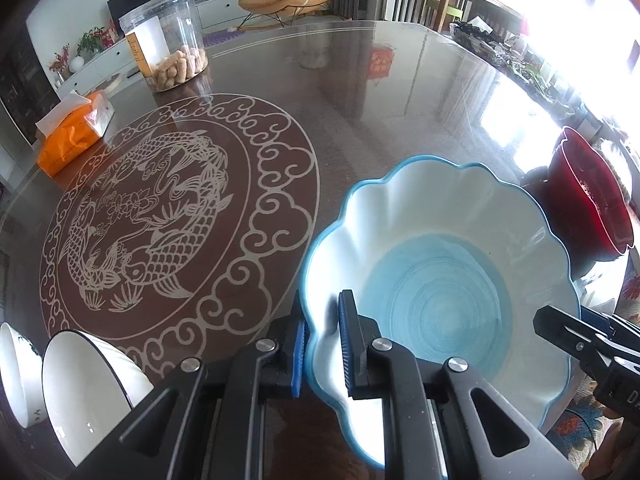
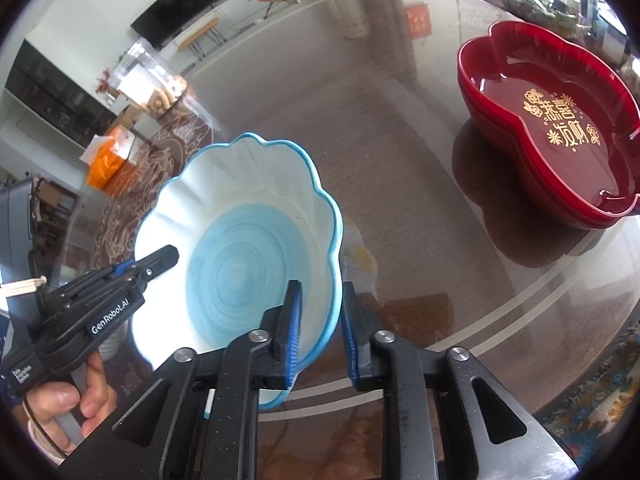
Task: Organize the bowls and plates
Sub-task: 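Set the blue-rimmed bowl down beside the red plates and open both tools, then pull both tools back toward the black-rimmed white bowl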
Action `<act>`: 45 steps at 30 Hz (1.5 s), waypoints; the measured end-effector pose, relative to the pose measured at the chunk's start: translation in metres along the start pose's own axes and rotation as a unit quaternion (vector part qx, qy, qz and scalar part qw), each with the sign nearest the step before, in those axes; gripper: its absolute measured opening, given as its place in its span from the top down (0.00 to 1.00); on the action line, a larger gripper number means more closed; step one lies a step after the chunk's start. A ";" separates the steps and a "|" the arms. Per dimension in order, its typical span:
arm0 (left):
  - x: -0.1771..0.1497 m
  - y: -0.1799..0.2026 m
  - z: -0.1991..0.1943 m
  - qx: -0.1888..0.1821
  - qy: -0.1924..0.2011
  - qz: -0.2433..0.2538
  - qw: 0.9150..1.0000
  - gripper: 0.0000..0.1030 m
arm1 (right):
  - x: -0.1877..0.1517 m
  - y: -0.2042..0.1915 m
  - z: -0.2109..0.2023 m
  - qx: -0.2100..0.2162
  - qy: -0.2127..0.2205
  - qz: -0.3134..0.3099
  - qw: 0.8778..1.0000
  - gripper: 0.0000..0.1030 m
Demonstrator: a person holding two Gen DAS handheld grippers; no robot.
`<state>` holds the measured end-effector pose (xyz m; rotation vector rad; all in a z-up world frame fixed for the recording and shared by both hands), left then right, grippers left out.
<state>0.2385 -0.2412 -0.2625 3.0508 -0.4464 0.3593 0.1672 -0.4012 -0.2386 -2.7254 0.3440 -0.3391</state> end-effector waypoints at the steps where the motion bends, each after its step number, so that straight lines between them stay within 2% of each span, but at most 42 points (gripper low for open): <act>1: -0.001 -0.002 -0.005 0.002 0.007 -0.003 1.000 0.86 | -0.001 0.001 -0.003 0.001 0.010 0.007 1.000 0.40; 5: -0.009 -0.010 -0.049 0.002 0.069 -0.017 0.997 0.85 | -0.013 0.011 -0.031 -0.008 0.056 0.036 0.998 0.39; 8: -0.026 -0.014 -0.096 -0.015 0.125 -0.024 0.992 0.83 | -0.029 0.011 -0.073 -0.031 0.126 0.046 0.991 0.39; 9: -0.034 -0.016 -0.111 -0.024 0.139 -0.027 0.990 0.74 | -0.037 0.007 -0.089 -0.038 0.149 0.043 0.987 0.39; 10: -0.044 -0.019 -0.125 -0.033 0.153 -0.032 0.987 0.49 | -0.045 0.000 -0.104 -0.043 0.170 0.041 0.984 0.39; 11: -0.054 -0.024 -0.140 -0.040 0.166 -0.042 0.984 0.34 | -0.054 -0.009 -0.119 -0.046 0.191 0.039 0.980 0.39; 12: -0.066 -0.031 -0.156 -0.046 0.186 -0.055 0.980 0.13 | -0.063 -0.019 -0.133 -0.045 0.209 0.034 0.976 0.39; 13: -0.077 -0.038 -0.172 -0.045 0.208 -0.067 0.975 0.07 | -0.072 -0.032 -0.147 -0.046 0.226 0.024 0.973 0.39; 16: -0.109 -0.061 -0.212 -0.033 0.247 -0.073 0.966 0.05 | -0.097 -0.077 -0.179 -0.055 0.267 -0.017 0.962 0.34; 18: -0.129 -0.079 -0.230 -0.023 0.257 -0.065 0.964 0.05 | -0.109 -0.112 -0.188 -0.047 0.273 -0.049 0.960 0.33; 22: -0.170 -0.135 -0.261 0.041 0.283 -0.084 0.954 0.05 | -0.131 -0.176 -0.199 -0.025 0.292 -0.111 0.950 0.33; 25: -0.197 -0.187 -0.284 0.085 0.301 -0.130 0.941 0.05 | -0.146 -0.214 -0.200 -0.009 0.307 -0.151 0.940 0.32; 28: -0.223 -0.235 -0.305 0.106 0.321 -0.177 0.924 0.05 | -0.160 -0.239 -0.202 -0.003 0.335 -0.179 0.925 0.32; 29: -0.229 -0.247 -0.310 0.108 0.327 -0.191 0.919 0.05 | -0.162 -0.246 -0.202 -0.004 0.343 -0.188 0.920 0.29; 31: -0.239 -0.269 -0.312 0.106 0.337 -0.217 0.910 0.05 | -0.164 -0.255 -0.197 -0.006 0.340 -0.200 0.919 0.26; 33: -0.247 -0.287 -0.306 0.101 0.336 -0.242 0.904 0.05 | -0.162 -0.260 -0.185 -0.005 0.321 -0.205 0.925 0.26; 36: -0.255 -0.301 -0.286 0.075 0.319 -0.268 0.906 0.05 | -0.161 -0.261 -0.175 0.001 0.308 -0.202 0.930 0.26; 39: -0.254 -0.299 -0.262 0.059 0.286 -0.264 0.919 0.05 | -0.162 -0.261 -0.171 -0.008 0.312 -0.203 0.928 0.26; 41: -0.251 -0.291 -0.252 0.064 0.266 -0.247 0.929 0.05 | -0.163 -0.263 -0.170 -0.011 0.315 -0.204 0.927 0.26; 45: -0.244 -0.273 -0.248 0.073 0.252 -0.215 0.941 0.05 | -0.164 -0.267 -0.161 -0.016 0.300 -0.212 0.930 0.26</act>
Point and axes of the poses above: each gripper's, at about its wrist camera, not at the fingertips, and z roughly the way its jaws point, y to its right, x to its top, the point moved 9 cm from there along z, roughly the way its jaws point, and after that the axes turned 12 degrees about -y, right-handed, at the moved point
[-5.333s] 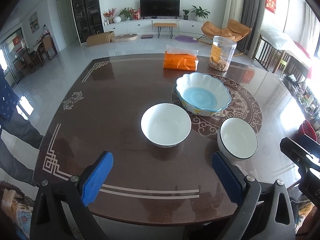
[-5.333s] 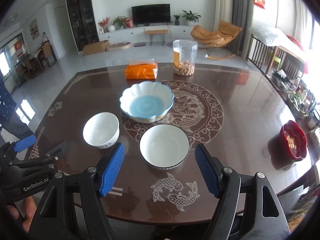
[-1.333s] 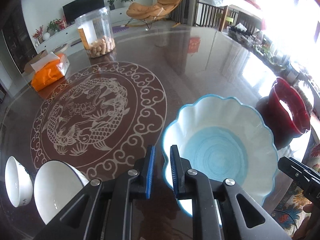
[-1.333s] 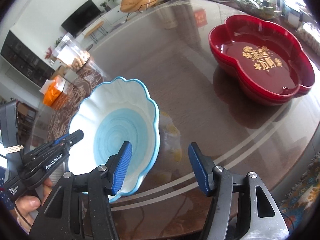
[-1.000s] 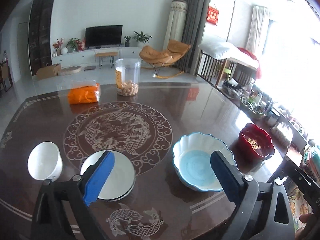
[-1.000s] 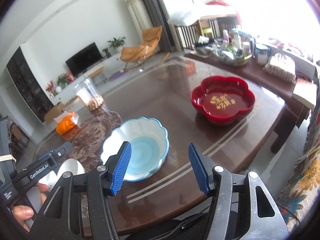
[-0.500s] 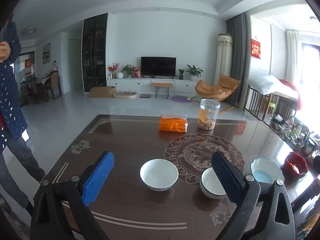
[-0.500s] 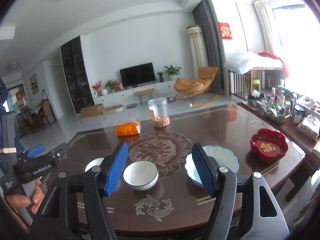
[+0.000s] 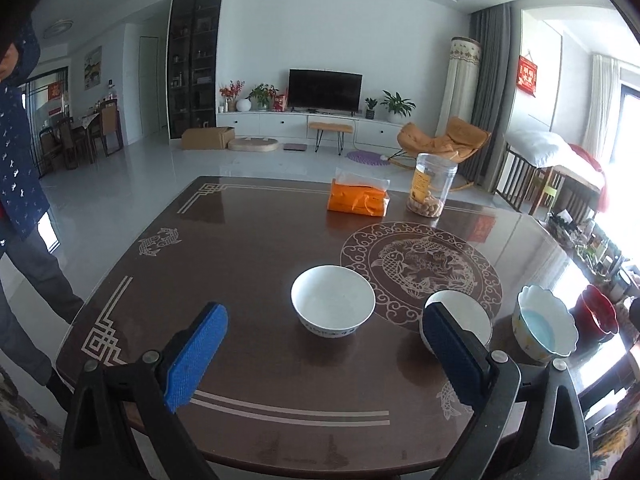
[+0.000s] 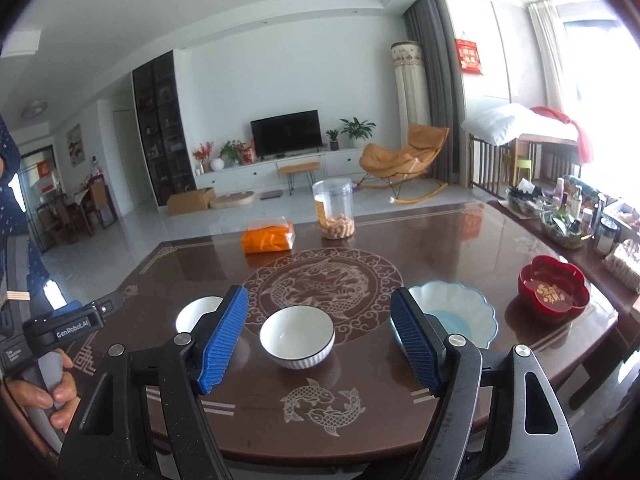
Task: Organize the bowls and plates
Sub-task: 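Pull both tools back toward the black-rimmed white bowl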
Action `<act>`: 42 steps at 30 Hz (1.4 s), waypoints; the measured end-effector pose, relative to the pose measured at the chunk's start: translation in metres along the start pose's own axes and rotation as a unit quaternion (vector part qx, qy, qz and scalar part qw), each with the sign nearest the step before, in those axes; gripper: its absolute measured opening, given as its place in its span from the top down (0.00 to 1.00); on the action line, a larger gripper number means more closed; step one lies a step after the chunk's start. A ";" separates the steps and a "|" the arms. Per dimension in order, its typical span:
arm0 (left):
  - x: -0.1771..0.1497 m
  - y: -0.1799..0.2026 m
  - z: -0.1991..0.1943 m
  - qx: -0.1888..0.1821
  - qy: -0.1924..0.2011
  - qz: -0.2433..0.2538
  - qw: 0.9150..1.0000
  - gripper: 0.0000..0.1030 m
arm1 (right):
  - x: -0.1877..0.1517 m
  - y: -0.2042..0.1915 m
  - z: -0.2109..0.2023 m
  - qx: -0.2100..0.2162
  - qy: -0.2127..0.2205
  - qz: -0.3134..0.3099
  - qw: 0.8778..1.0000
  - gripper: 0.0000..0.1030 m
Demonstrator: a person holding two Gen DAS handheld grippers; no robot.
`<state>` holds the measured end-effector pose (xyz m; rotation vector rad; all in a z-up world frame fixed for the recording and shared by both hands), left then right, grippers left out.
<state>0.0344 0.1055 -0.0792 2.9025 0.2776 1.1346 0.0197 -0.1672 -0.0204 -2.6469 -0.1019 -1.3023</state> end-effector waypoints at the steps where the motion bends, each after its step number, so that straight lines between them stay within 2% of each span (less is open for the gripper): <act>1: 0.000 0.006 0.001 -0.008 -0.006 0.004 1.000 0.05 | -0.002 -0.001 0.004 0.003 -0.008 -0.001 1.000 0.26; 4: -0.002 0.024 0.002 -0.019 -0.025 0.020 0.999 0.05 | -0.009 -0.001 0.017 0.002 -0.035 0.004 0.999 0.26; 9: -0.006 0.048 0.004 0.007 -0.034 0.065 0.997 0.05 | -0.015 0.008 0.031 -0.003 -0.059 0.013 0.998 0.26; 15: -0.009 0.053 0.019 0.002 -0.067 0.057 0.996 0.05 | -0.023 0.016 0.042 -0.008 -0.086 0.025 0.996 0.26; 22: -0.005 0.066 0.026 0.007 -0.068 0.080 0.994 0.05 | -0.024 0.019 0.051 -0.020 -0.101 0.026 0.994 0.26; 27: -0.004 0.072 0.044 -0.009 -0.099 0.078 0.992 0.05 | -0.026 0.021 0.059 -0.032 -0.111 0.022 0.993 0.26; 29: 0.000 0.072 0.045 -0.012 -0.100 0.076 0.992 0.05 | -0.026 0.021 0.063 -0.037 -0.121 0.018 0.992 0.26; 32: 0.008 0.071 0.041 -0.002 -0.083 0.082 0.993 0.05 | -0.018 0.019 0.058 -0.042 -0.105 0.014 0.993 0.26; 35: 0.006 0.073 0.044 -0.007 -0.088 0.084 0.993 0.05 | -0.013 0.017 0.054 -0.046 -0.089 0.002 0.995 0.26; 42: -0.005 0.080 0.054 -0.018 -0.107 0.092 0.990 0.05 | -0.022 0.019 0.062 -0.048 -0.101 -0.006 0.994 0.26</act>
Point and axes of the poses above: each gripper's, at about its wrist camera, not at the fingertips, and z roughly the way its jaws point, y to its right, x to its top, the point moved 9 cm from there along z, roughly the way its jaws point, and after that the axes turned 12 degrees about -y, right-handed, at the moved point
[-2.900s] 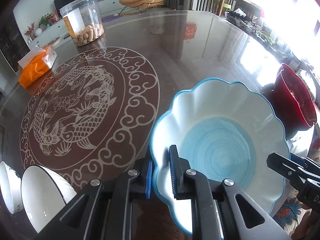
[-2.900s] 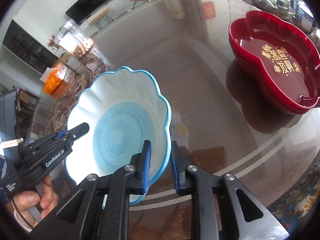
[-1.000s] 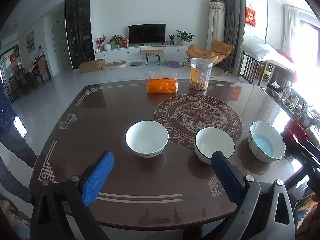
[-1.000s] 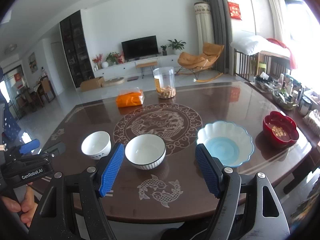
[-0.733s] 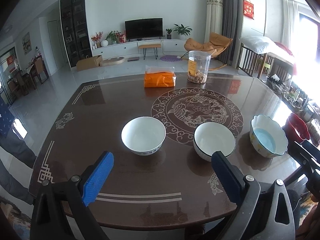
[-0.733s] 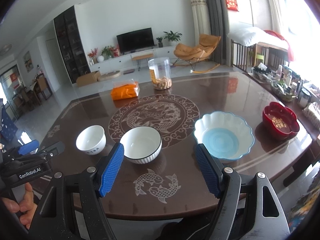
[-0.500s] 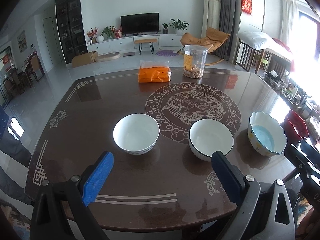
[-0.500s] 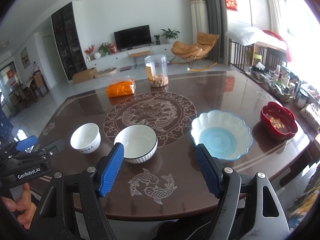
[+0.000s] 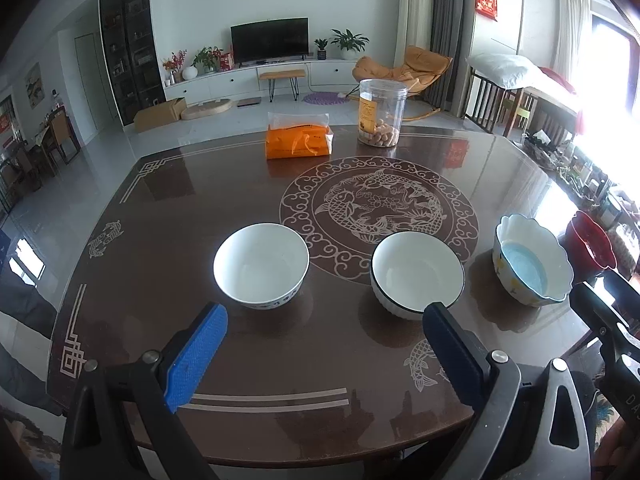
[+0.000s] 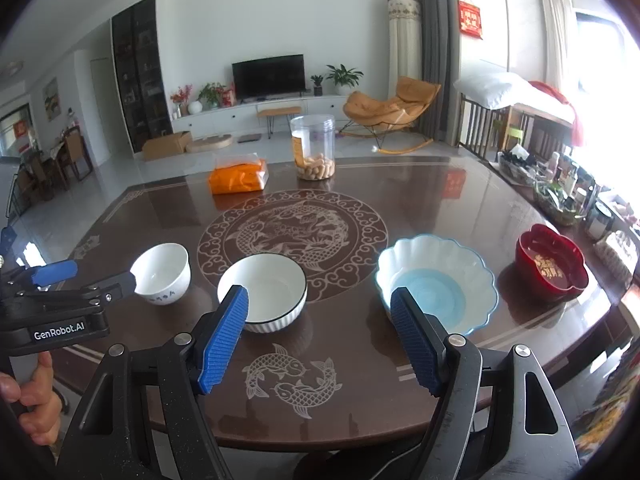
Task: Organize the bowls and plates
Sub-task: 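Pull both tools back toward the black-rimmed white bowl, then lower both tools and close them on the black-rimmed white bowl's rim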
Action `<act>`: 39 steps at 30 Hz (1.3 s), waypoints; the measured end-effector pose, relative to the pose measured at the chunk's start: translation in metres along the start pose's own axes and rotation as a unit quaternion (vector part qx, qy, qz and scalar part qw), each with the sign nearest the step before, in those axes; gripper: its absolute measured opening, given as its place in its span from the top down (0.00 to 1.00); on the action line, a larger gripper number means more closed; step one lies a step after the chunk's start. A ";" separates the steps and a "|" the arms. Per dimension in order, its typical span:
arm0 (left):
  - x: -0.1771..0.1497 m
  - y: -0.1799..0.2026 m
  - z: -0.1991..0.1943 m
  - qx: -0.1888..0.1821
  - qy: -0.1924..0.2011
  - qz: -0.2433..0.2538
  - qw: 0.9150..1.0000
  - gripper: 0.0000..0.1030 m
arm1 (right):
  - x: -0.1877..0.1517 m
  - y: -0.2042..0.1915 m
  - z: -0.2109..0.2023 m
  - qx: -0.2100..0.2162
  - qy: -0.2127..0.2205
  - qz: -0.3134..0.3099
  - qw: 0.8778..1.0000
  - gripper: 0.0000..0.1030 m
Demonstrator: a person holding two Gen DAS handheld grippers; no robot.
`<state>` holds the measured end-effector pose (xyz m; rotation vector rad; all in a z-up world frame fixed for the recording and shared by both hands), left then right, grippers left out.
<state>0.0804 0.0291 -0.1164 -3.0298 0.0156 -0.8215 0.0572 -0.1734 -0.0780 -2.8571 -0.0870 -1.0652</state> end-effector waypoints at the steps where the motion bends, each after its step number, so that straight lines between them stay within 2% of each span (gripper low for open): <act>1: 0.001 0.001 0.001 0.000 0.000 0.001 1.000 0.05 | 0.001 0.001 0.000 0.002 -0.001 0.002 1.000 0.26; 11: 0.015 0.005 0.007 -0.010 0.007 0.008 1.000 0.05 | 0.009 0.006 0.005 0.018 -0.003 0.005 1.000 0.26; 18: 0.011 0.017 0.041 -0.038 -0.028 0.019 0.999 0.05 | 0.009 0.005 0.031 0.051 -0.041 -0.004 0.998 0.26; 22: 0.013 0.027 0.057 -0.052 -0.050 0.028 0.997 0.05 | 0.018 0.015 0.047 0.046 -0.061 -0.015 0.997 0.26; 26: 0.016 0.037 0.064 -0.049 -0.052 0.040 0.997 0.05 | 0.029 0.018 0.062 0.078 -0.083 -0.010 0.993 0.26; 29: 0.017 0.034 0.071 -0.056 -0.062 0.030 0.996 0.05 | 0.030 0.014 0.073 0.090 -0.097 -0.011 0.991 0.26; 32: 0.018 0.033 0.076 -0.058 -0.074 0.026 0.995 0.05 | 0.027 0.011 0.082 0.090 -0.107 -0.021 0.990 0.26; 37: 0.021 0.027 0.071 -0.034 -0.059 0.021 0.997 0.05 | 0.029 0.013 0.075 0.072 -0.088 -0.027 0.993 0.26; 39: 0.021 0.033 0.077 -0.032 -0.063 0.026 0.997 0.05 | 0.028 0.012 0.079 0.078 -0.094 -0.028 0.992 0.26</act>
Point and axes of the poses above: each gripper's, at about its wrist camera, not at the fingertips, and z roughly the way its jaws point, y to its right, x to its top, the point moved 9 cm from there along z, roughly the way its jaws point, and after that the axes turned 12 degrees about -y, right-handed, at the moved point
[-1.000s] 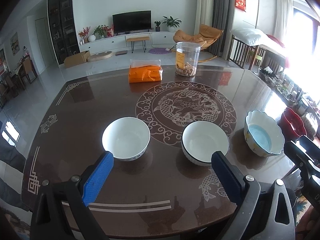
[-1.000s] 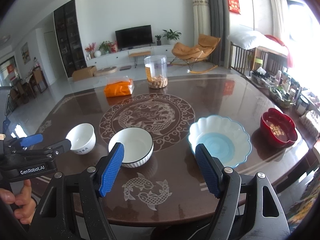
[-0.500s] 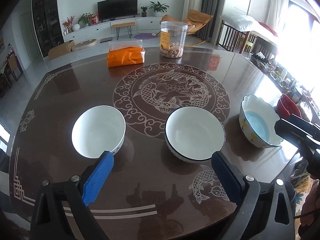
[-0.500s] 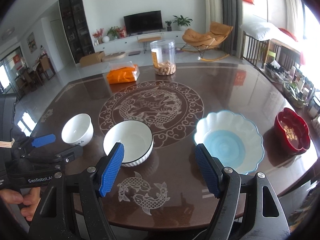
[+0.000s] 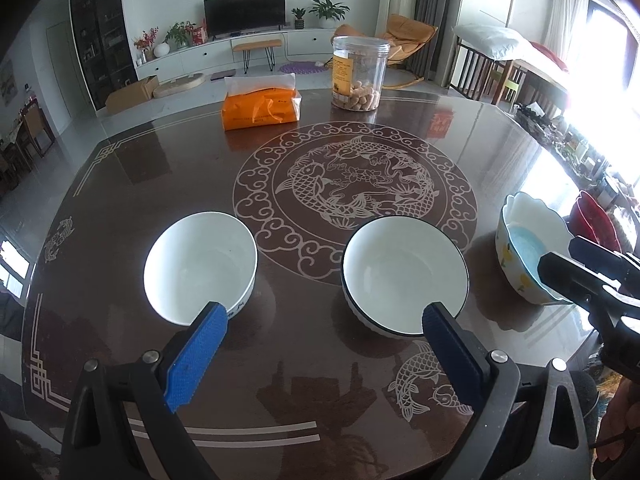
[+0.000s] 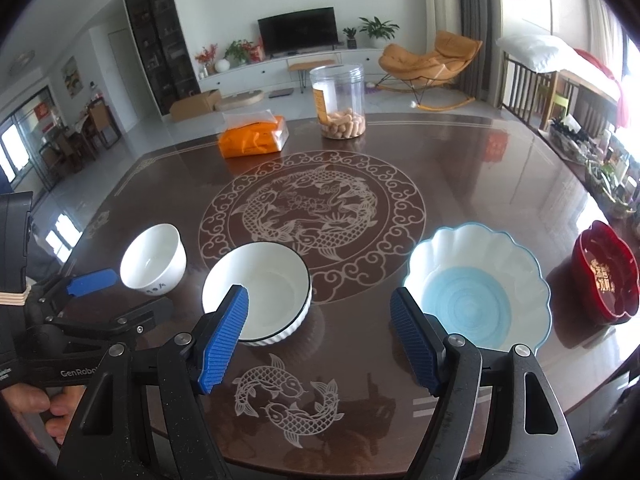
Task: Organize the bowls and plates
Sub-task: 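Lower both tools and close them on the black-rimmed white bowl's rim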
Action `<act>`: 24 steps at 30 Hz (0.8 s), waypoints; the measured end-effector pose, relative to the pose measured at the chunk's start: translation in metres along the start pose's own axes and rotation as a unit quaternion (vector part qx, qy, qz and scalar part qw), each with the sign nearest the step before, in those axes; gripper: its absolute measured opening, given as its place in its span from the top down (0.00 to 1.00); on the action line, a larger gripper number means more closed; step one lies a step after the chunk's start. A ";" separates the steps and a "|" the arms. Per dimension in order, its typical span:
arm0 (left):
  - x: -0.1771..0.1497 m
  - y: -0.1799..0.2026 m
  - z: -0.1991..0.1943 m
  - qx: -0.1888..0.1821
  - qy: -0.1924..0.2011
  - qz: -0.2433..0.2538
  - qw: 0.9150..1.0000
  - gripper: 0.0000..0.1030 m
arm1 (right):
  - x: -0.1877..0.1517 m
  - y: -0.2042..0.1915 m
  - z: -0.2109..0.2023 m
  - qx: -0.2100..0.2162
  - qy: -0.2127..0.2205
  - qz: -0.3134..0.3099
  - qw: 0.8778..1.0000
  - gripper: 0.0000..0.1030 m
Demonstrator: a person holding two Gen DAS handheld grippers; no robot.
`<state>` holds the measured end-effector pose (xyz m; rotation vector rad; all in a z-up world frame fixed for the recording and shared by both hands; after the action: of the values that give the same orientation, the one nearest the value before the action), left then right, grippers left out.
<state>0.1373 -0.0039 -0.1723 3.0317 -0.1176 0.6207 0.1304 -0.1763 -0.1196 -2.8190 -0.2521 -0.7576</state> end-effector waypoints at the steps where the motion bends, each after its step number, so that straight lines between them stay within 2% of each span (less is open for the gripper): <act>1: 0.000 0.003 0.005 -0.003 -0.005 0.002 1.000 0.05 | 0.000 -0.001 0.005 0.005 -0.008 0.000 1.000 0.26; 3: -0.001 0.007 0.017 -0.009 -0.010 0.001 1.000 0.06 | -0.001 -0.003 0.018 0.022 -0.025 0.000 0.999 0.26; 7: -0.004 0.008 0.043 -0.030 -0.041 -0.008 0.999 0.26 | 0.002 -0.003 0.047 0.042 -0.052 -0.005 0.998 0.28; 8: -0.004 0.009 0.048 -0.038 -0.045 -0.012 0.998 0.28 | 0.005 -0.001 0.053 0.045 -0.056 -0.005 0.997 0.29; 10: -0.003 0.012 0.057 -0.049 -0.053 -0.015 0.997 0.34 | 0.010 0.002 0.065 0.066 -0.072 -0.002 0.995 0.39; 11: -0.003 0.013 0.062 -0.051 -0.058 -0.016 0.997 0.36 | 0.012 0.003 0.072 0.078 -0.082 0.001 0.994 0.48; 15: 0.000 0.013 0.080 -0.063 -0.073 -0.035 0.995 0.38 | 0.012 0.004 0.103 0.094 -0.127 -0.005 0.987 0.50; 17: 0.001 0.013 0.086 -0.067 -0.079 -0.041 0.994 0.43 | 0.007 0.000 0.116 0.095 -0.147 -0.015 0.984 0.50; 18: 0.002 0.014 0.089 -0.075 -0.082 -0.046 0.993 0.51 | 0.005 -0.001 0.122 0.089 -0.157 -0.020 0.983 0.54; 19: 0.003 0.015 0.092 -0.085 -0.086 -0.050 0.991 0.63 | 0.002 -0.002 0.128 0.084 -0.165 -0.025 0.982 0.59; 20: 0.004 0.016 0.095 -0.094 -0.092 -0.055 0.990 0.68 | 0.000 -0.002 0.134 0.080 -0.173 -0.026 0.981 0.72; 21: 0.005 0.017 0.097 -0.104 -0.097 -0.059 0.988 0.76 | -0.002 -0.003 0.136 0.089 -0.175 -0.021 0.980 0.75; 23: 0.006 0.018 0.100 -0.095 -0.099 -0.064 0.988 0.78 | -0.002 -0.005 0.135 0.098 -0.174 -0.018 0.980 0.84; 24: 0.006 0.018 0.100 -0.092 -0.100 -0.065 0.989 0.79 | -0.002 -0.006 0.135 0.092 -0.173 -0.019 0.980 0.84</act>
<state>0.1804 -0.0283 -0.2608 2.8845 0.0169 0.2767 0.1916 -0.1373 -0.2335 -2.7560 -0.4095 -0.2288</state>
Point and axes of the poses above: each gripper's, at about its wrist camera, not at the fingertips, and z roughly the way its jaws point, y to its right, x to its top, the point moved 9 cm from there along z, roughly the way its jaws point, and after that the axes turned 12 degrees about -y, right-handed, at the moved point
